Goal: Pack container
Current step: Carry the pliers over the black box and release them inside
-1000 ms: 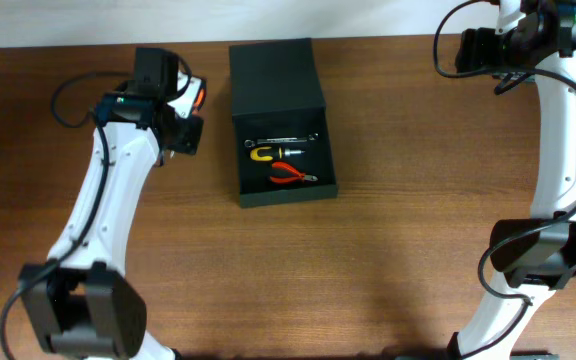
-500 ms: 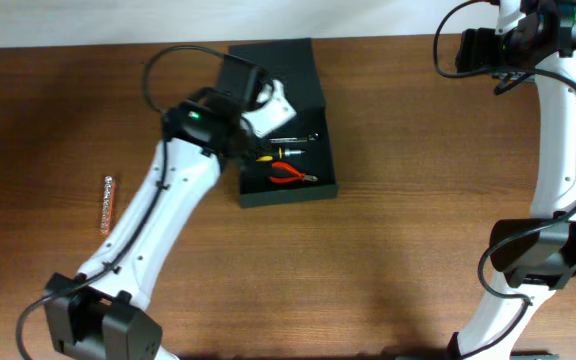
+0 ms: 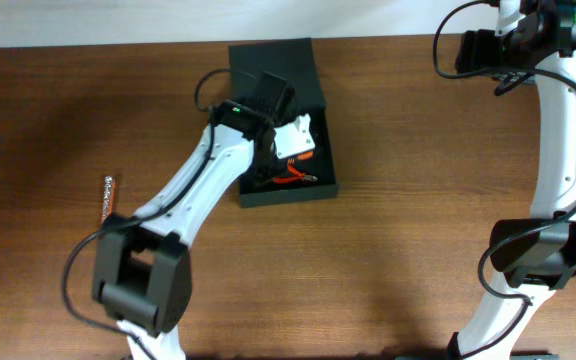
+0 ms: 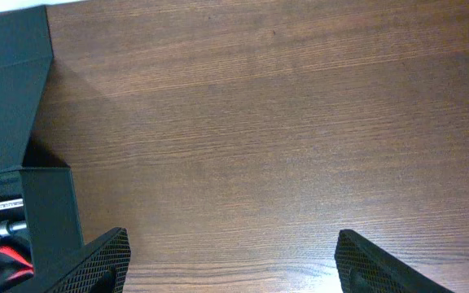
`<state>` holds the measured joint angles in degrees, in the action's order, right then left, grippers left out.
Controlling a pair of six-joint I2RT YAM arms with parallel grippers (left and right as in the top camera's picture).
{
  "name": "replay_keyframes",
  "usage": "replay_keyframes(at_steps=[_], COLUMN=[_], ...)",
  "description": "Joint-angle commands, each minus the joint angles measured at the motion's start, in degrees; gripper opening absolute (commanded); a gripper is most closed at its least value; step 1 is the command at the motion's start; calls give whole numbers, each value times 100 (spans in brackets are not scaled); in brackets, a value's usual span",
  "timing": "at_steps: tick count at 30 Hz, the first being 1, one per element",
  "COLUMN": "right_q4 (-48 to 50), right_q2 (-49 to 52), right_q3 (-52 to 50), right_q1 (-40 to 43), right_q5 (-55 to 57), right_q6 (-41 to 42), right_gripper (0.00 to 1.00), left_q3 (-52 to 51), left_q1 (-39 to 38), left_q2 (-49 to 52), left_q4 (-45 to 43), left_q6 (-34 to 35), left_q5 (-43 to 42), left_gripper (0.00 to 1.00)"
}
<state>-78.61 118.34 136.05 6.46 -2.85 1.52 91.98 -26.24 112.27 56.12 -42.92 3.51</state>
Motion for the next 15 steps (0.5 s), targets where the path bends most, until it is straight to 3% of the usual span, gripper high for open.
replay_keyframes(at_steps=[1, 9, 10, 12, 14, 15], right_q4=[-7, -4, -4, -7, -7, -7], right_q2=[11, 11, 11, 11, 11, 11], right_q3=[-13, -13, -13, -13, -13, -13], right_q1=[37, 37, 37, 37, 37, 37], right_q5=[55, 52, 52, 52, 52, 52], right_q6=[44, 46, 46, 46, 46, 46], right_gripper=[80, 80, 80, 80, 80, 80], left_q3=[-22, -22, -22, -22, -2, 33], left_q1=[13, 13, 13, 9, 9, 9], left_q2=[223, 463, 463, 463, 461, 461], left_q4=[186, 518, 511, 492, 452, 455], left_q6=[-201, -310, -308, -306, -297, -243], left_q5=[-229, -573, -579, -575, -577, -577], left_gripper=[2, 2, 5, 16, 60, 72])
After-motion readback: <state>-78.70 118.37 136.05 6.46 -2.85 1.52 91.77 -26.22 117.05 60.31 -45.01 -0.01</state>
